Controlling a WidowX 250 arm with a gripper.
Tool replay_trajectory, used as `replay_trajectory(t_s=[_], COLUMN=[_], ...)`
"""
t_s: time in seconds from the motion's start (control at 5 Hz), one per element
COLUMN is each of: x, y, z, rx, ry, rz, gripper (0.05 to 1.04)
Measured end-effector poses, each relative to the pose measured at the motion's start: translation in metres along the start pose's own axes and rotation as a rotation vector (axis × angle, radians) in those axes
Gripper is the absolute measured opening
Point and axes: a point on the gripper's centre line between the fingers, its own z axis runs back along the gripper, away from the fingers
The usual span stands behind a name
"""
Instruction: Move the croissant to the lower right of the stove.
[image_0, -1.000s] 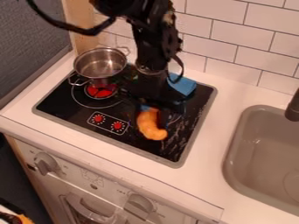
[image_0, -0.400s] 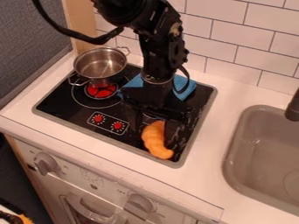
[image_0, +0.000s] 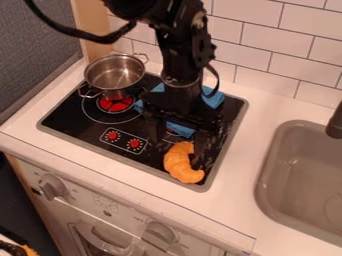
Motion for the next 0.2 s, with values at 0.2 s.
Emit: replay_trajectory(t_s=[0.2], x=[-0.0017], y=[-0.0022], z=[0.0022], rx=[-0.014], ry=[0.012], rz=[-0.011], gripper=[1.001])
